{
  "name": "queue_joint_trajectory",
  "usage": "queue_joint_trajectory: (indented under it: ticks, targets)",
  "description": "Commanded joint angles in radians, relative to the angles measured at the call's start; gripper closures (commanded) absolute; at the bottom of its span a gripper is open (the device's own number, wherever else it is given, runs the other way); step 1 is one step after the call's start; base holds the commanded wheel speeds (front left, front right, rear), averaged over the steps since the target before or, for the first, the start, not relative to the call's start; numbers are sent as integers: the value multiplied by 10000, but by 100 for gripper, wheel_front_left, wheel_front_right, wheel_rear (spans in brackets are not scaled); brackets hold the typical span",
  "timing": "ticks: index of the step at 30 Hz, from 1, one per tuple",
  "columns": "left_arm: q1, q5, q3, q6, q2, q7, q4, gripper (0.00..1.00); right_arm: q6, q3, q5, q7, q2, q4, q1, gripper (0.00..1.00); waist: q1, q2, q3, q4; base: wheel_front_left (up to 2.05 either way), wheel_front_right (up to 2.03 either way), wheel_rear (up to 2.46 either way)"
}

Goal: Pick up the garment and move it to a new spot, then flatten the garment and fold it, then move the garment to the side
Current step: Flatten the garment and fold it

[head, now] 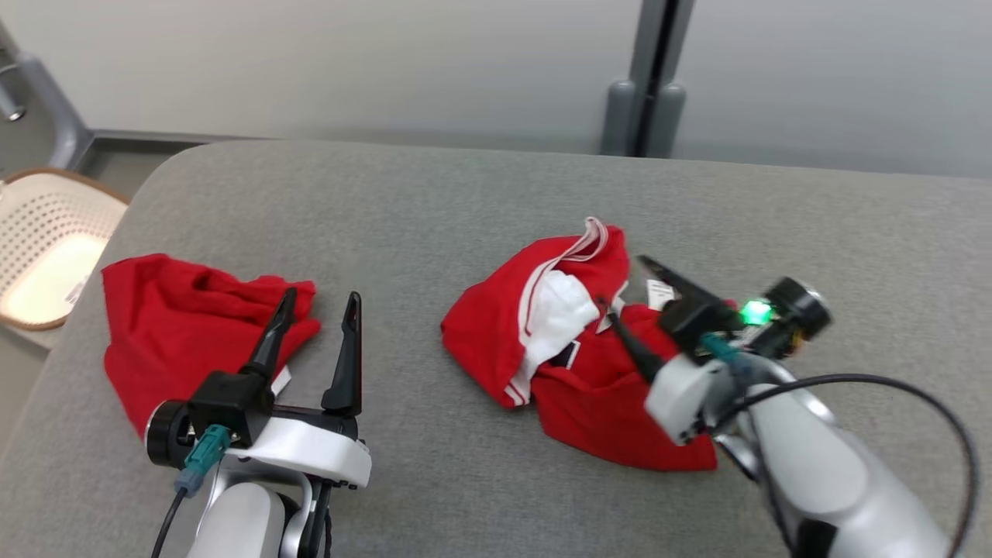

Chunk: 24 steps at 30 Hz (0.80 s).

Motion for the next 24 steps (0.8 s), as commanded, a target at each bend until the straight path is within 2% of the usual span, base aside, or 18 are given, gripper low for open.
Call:
queue_joint_trajectory:
  ticks: [1,5,6,10,13,18,24]
  targets:
    - [96,38,57,0,30,-2,-104,0,-22,-571,204,-83,-128,-264,337,0,0,0,-153,-320,0,0,0]
    - [184,11,31,30,32,-2,-238,0,-22,-2699,403,-241,-11,-1253,1429,0,0,0,-222,-670,0,0,0]
    - [184,11,31,30,32,-2,-238,0,-22,-2699,403,-241,-11,-1253,1429,0,0,0,-222,-670,0,0,0]
    - [351,-110,-85,48,30,-2,-277,0,-22,-4354,575,-437,335,-2319,2651,0,0,0,-257,-959,0,0,0]
    - [396,-177,-197,41,33,-1,-279,0,-22,-5151,540,-506,612,-2984,3496,0,0,0,-182,-1148,0,0,0]
    - [354,-132,-269,48,33,-1,-244,0,-22,-5714,477,-535,800,-3758,4175,0,0,0,-73,-1495,0,0,0]
    - [-183,325,-953,-298,30,-1,139,0,-22,-5635,777,-277,850,-4325,4266,0,0,0,129,-1917,0,0,0]
